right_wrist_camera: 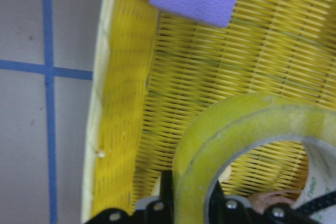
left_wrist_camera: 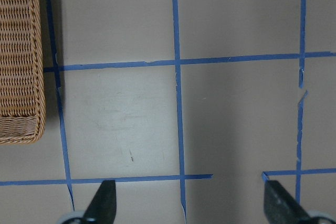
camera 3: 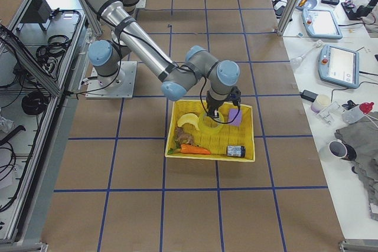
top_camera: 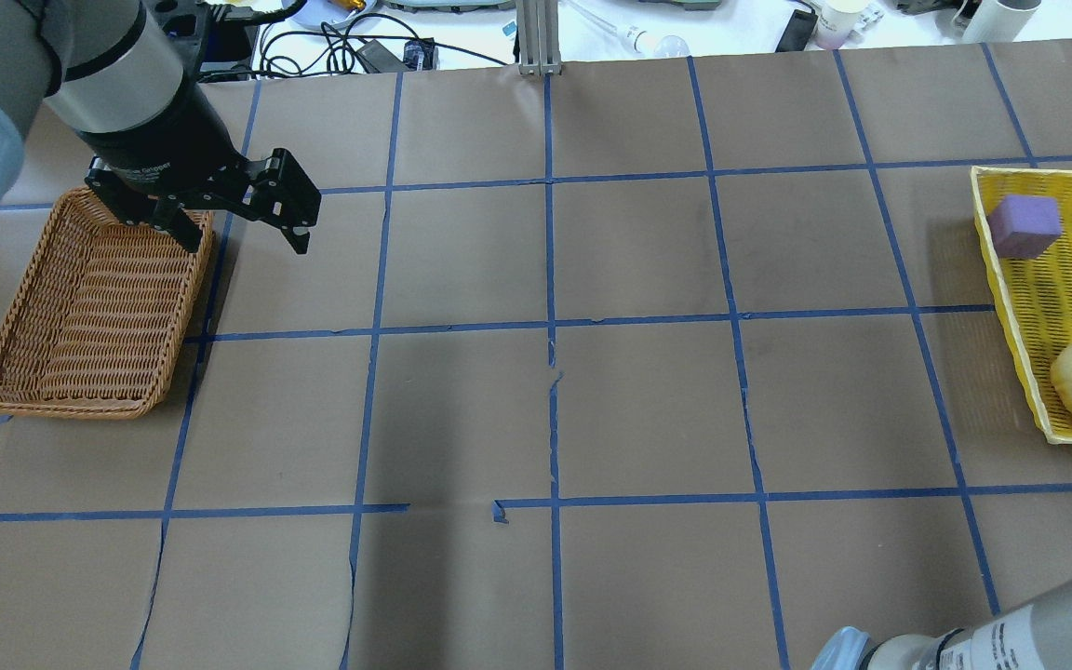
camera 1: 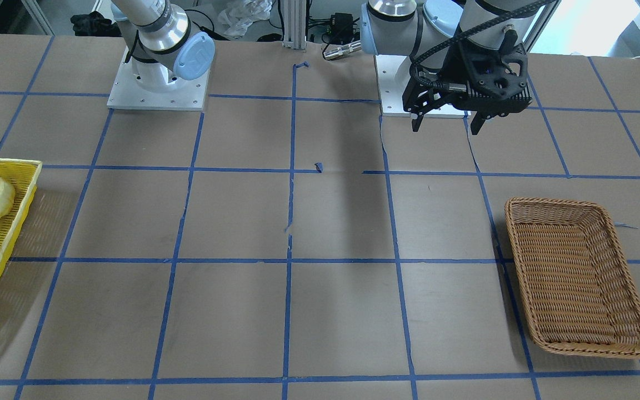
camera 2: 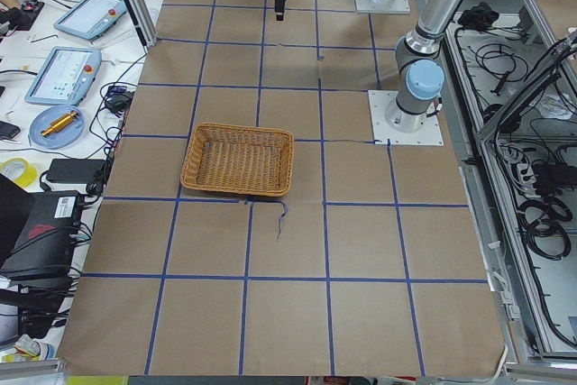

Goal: Transfer tape with both arms
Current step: 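Move the right gripper over the yellow tray toward the tape roll, then grasp the yellow tape roll with the right gripper and lift it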

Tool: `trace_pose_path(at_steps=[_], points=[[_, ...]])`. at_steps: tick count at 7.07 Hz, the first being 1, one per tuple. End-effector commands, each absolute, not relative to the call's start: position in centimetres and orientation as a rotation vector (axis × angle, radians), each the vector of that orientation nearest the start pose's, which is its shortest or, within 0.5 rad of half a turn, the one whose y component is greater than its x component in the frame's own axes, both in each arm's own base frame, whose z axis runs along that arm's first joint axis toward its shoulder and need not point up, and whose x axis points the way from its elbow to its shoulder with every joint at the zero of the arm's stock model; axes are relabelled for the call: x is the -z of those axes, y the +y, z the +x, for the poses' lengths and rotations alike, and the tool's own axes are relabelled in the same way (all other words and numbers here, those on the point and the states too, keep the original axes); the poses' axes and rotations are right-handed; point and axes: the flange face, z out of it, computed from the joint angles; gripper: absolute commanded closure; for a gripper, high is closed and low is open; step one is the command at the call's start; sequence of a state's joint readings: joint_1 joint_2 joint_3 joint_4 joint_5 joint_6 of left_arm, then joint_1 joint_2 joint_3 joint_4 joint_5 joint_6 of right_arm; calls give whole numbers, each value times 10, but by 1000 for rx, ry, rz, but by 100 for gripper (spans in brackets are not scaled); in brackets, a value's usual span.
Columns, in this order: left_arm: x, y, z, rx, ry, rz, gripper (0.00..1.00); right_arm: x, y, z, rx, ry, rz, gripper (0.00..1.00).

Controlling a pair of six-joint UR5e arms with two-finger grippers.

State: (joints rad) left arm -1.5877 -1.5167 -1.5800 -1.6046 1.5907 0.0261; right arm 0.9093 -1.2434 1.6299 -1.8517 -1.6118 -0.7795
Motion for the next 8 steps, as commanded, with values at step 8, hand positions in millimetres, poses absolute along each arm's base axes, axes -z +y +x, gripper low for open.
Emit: trace_pose_path(at_steps=[8], points=[[-507, -467, -138, 19, 3119, 64, 0, -282, -582, 282, 152, 3132, 206, 100]])
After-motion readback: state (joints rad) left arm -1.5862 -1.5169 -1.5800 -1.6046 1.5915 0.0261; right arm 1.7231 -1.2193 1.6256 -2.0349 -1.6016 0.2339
